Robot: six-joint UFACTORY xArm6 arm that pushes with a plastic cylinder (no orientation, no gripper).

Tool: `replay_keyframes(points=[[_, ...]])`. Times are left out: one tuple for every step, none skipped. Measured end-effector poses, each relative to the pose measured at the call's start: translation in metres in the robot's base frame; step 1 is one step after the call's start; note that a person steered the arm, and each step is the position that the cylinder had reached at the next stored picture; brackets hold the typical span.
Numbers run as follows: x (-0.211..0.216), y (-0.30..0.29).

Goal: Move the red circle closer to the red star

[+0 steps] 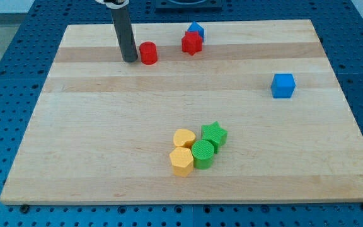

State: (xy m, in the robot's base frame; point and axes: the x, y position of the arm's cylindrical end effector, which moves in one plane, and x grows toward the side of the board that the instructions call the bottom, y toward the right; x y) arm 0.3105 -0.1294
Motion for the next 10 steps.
replay_keyframes(points=[[0.0,0.004],[0.0,0.011],[0.0,0.022],[0.007,0.025],[0.019,0.029],[0.02,0.038],[0.009,0.047],[-0.01,0.049],[-0.03,0.05],[-0.044,0.05]])
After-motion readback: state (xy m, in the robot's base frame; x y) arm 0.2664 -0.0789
